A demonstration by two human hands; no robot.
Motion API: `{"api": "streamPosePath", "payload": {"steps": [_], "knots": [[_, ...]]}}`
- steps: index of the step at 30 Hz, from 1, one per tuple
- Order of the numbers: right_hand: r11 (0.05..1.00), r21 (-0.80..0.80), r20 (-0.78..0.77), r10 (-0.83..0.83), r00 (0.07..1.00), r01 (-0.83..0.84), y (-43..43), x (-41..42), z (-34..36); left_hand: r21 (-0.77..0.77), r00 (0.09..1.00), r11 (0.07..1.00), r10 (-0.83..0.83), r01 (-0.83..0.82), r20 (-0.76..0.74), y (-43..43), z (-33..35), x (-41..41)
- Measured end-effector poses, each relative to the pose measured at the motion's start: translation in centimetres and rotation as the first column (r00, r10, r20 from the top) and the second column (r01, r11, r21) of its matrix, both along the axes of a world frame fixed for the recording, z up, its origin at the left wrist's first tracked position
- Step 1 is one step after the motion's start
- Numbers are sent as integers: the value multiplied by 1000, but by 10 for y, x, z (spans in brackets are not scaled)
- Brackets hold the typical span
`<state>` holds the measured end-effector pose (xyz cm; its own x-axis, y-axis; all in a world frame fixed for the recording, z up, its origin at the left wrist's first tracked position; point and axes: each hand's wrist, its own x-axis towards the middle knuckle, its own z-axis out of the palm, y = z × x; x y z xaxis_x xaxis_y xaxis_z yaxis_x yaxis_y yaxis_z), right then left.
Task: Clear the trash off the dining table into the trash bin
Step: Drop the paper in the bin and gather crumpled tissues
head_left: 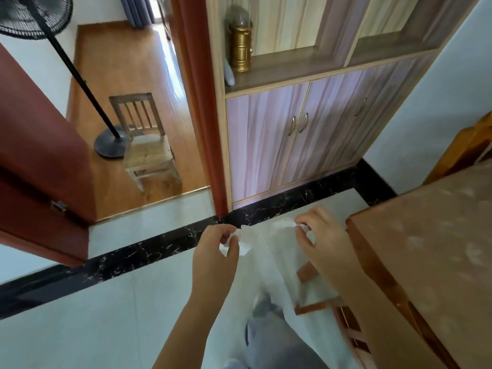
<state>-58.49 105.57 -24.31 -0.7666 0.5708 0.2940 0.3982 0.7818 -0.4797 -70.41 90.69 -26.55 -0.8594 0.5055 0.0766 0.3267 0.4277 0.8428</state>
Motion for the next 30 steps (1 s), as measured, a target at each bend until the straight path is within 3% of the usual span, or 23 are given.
{"api": "streamPosePath", "payload": {"steps": [8, 17, 21, 27, 30], "knots": [[993, -38, -65, -110, 992, 108, 132, -97, -14, -18, 979, 981, -193, 192, -62, 144, 6, -107], [916, -2, -50, -402, 914, 402, 272, -120, 2, 2, 851, 867, -489, 499, -189, 334, 35, -168], [830, 25, -36, -557, 830, 558, 321, -102, 3, 6, 746, 752, -653, 659, -130, 416, 25, -162], [595, 44, -61, -800, 597, 803, 400, -83, 7, 61, 529, 529, -822, 847, -213, 553, 25, -151], [520, 69, -54, -850, 524, 851, 431, -76, 11, 105, 449, 436, -873, 894, -190, 610, 23, -140]]}}
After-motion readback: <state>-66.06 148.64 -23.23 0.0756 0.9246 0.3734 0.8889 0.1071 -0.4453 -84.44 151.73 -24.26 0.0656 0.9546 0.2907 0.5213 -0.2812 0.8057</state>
